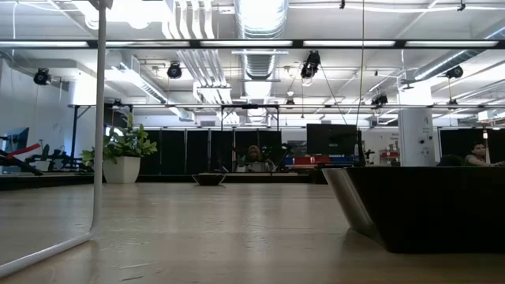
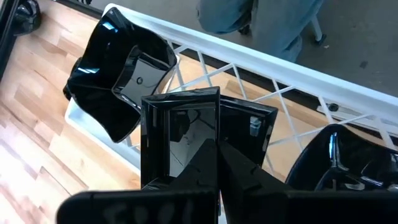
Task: Pick & Place Mini shaped plates
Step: Stack the black square plate on top of the other black square plates on the shelf
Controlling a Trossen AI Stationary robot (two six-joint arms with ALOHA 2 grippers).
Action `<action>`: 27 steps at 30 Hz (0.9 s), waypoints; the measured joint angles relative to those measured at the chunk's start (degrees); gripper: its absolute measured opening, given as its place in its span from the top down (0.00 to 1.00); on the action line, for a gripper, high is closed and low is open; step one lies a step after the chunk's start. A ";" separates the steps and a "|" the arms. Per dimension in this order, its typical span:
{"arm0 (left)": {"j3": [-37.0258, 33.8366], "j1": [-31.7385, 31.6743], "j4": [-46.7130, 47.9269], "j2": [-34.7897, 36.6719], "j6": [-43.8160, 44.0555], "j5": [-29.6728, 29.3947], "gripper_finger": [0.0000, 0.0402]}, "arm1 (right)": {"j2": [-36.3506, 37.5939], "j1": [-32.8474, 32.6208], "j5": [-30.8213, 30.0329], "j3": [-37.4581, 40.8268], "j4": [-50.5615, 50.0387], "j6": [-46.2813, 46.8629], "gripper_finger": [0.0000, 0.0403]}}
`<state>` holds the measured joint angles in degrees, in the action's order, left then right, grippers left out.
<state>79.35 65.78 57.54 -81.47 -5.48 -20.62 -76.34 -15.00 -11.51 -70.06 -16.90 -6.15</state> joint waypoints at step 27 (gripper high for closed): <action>-1.66 -0.18 -0.69 0.04 -1.24 4.98 1.00 | 0.00 0.00 0.00 0.00 0.04 0.00 0.85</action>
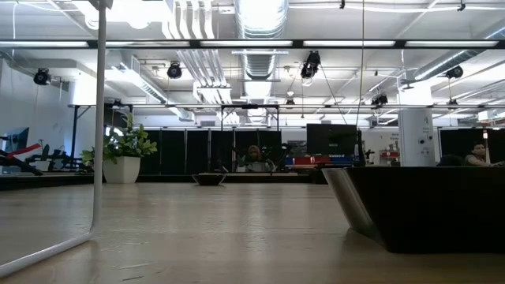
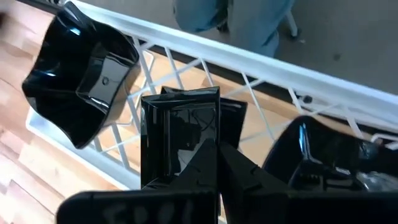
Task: Pick & Place Mini shaped plates
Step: Stack the black square plate on top of the other black square plates on the shelf, then stack the black distorted square plate on top of the other black distorted square plates on the shelf
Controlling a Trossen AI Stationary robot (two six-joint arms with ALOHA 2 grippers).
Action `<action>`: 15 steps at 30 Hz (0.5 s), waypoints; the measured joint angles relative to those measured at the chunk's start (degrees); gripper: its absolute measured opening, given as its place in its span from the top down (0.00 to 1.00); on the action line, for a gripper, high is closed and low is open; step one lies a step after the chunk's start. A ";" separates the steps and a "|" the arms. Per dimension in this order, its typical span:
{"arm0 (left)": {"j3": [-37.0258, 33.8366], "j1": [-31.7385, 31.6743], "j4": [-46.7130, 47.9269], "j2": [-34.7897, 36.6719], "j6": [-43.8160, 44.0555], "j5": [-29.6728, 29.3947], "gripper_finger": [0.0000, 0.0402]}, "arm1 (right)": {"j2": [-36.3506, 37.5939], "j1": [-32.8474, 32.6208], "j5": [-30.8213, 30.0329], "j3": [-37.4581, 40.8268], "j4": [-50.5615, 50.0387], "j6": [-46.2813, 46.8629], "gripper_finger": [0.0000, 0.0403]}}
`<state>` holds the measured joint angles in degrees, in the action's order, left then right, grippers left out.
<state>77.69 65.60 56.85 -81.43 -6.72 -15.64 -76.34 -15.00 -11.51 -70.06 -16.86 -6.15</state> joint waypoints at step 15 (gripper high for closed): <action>-0.16 -0.15 -1.23 0.04 -1.64 -1.74 0.83 | -0.02 0.00 0.00 0.00 0.00 0.02 0.85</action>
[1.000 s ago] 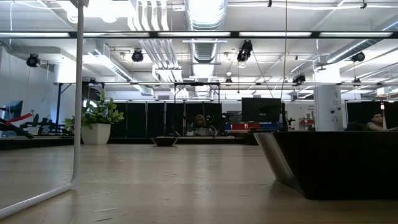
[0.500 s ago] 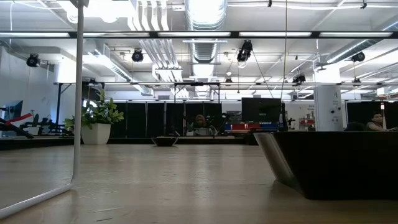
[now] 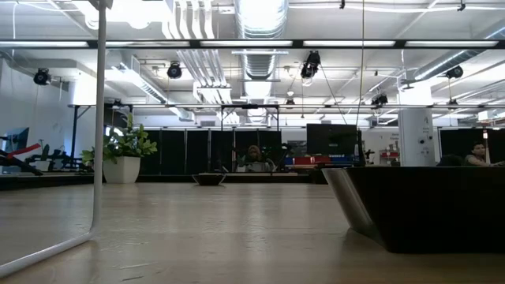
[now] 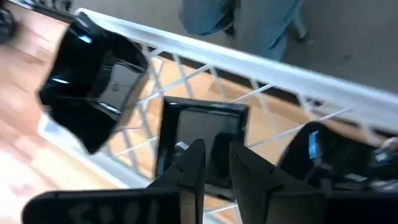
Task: Pick & Place Mini shaped plates
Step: Stack the black distorted square plate on top of the other black distorted square plates on the shelf
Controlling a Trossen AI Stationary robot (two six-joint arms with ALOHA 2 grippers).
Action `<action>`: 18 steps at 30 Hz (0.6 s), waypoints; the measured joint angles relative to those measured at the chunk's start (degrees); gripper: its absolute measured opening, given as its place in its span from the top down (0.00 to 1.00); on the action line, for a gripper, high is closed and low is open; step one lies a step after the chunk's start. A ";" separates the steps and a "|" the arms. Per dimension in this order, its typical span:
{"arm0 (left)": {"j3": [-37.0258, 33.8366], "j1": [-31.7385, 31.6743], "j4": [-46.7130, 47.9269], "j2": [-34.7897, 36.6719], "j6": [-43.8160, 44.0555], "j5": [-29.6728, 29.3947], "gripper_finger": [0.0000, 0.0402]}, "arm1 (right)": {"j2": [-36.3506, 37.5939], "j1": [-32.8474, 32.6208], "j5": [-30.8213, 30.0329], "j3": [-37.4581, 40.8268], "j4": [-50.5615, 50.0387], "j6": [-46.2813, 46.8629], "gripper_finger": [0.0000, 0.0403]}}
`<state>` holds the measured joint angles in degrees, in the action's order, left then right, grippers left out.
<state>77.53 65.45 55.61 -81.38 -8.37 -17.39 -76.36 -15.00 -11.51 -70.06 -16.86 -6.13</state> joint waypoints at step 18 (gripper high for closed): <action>0.01 -0.77 13.70 8.42 41.35 -41.07 0.83 | 0.00 1.49 -0.62 -0.02 -4.94 3.73 0.85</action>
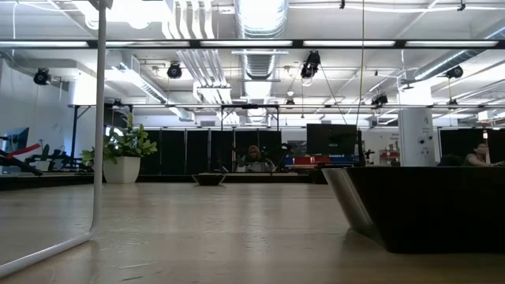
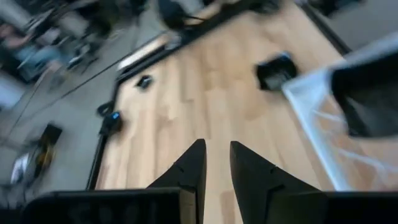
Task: Pick & Place Mini shaped plates
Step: Stack the black distorted square plate on top of the other black distorted square plates on the shelf
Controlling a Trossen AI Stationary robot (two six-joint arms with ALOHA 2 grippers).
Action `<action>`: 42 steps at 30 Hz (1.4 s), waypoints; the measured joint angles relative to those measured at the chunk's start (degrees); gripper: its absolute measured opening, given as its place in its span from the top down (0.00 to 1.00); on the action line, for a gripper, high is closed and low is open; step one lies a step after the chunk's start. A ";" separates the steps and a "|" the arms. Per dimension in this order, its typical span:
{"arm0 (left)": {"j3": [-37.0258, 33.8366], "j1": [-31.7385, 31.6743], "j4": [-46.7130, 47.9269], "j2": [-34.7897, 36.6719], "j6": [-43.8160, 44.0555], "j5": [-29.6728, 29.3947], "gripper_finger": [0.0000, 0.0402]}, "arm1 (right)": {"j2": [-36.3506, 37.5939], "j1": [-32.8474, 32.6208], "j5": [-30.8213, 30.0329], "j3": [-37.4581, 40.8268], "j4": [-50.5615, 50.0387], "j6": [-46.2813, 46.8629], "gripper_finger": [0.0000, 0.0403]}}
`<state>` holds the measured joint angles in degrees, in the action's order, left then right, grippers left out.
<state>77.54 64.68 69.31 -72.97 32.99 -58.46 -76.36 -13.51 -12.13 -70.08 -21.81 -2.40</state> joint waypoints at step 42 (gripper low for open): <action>-6.71 -13.37 2.30 0.67 13.47 -8.74 0.83 | -0.02 -5.52 15.13 23.76 4.54 12.77 0.85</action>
<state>70.83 51.31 71.61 -72.29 46.46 -67.20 -76.38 -19.03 3.01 -46.32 -17.27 10.38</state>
